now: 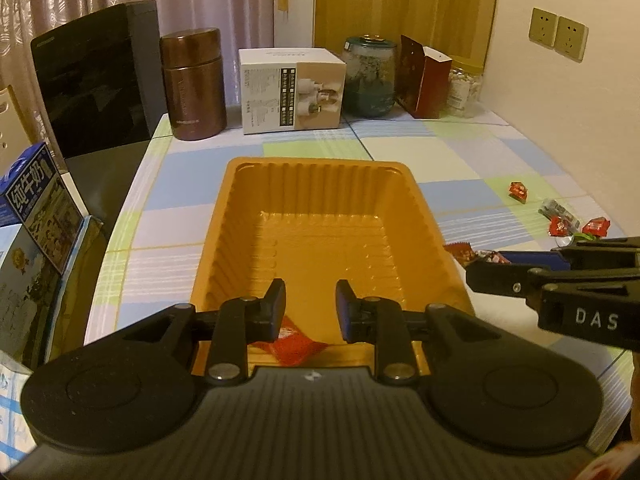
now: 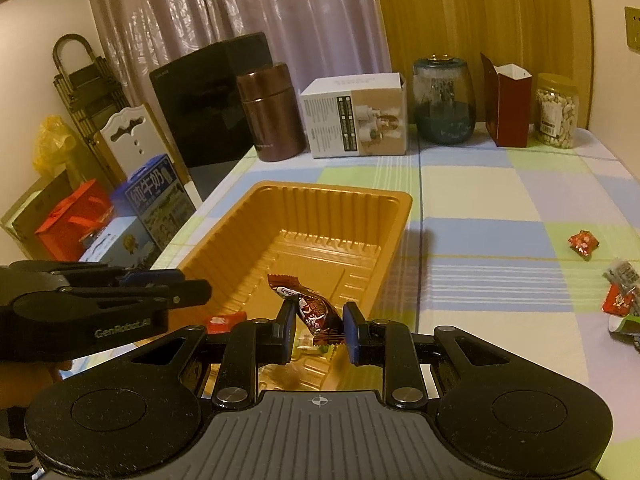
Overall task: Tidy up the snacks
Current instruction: 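Carry both snacks over the orange tray and open both tools to release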
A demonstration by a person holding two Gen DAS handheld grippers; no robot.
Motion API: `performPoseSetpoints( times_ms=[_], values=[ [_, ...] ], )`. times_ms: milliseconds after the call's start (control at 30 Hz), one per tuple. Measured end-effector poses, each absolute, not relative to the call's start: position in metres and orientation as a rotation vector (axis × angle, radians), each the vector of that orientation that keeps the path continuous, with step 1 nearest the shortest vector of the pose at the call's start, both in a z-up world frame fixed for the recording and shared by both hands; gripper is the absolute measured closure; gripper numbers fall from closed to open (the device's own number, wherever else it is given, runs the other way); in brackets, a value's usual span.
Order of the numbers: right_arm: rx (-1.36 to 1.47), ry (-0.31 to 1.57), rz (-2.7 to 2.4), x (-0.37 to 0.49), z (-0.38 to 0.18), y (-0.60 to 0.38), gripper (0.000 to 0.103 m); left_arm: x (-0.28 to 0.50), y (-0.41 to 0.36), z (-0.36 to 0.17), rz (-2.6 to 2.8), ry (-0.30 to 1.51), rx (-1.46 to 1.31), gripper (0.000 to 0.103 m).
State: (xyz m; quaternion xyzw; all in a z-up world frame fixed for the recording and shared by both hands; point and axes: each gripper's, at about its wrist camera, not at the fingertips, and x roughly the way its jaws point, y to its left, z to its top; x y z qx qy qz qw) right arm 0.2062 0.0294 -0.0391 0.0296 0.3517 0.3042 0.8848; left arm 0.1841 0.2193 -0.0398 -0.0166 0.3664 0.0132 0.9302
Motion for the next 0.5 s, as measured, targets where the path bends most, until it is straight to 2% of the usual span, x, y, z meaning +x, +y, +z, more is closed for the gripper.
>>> performPoseSetpoints(
  times_ms=[367,433,500],
  values=[
    [0.123,0.747,0.711,0.2138,-0.0437,0.0373,0.076,0.1785,0.2257,-0.0439,0.038,0.760,-0.055,0.079],
    [0.143,0.746,0.704,0.2150,-0.0444,0.0352,0.074,0.1781,0.2265,-0.0440,0.040,0.760,-0.058,0.079],
    [0.152,0.739,0.702,0.2141,-0.0438,0.0325,0.066,0.1767,0.2263,-0.0438,0.041,0.758,-0.058,0.079]
  ],
)
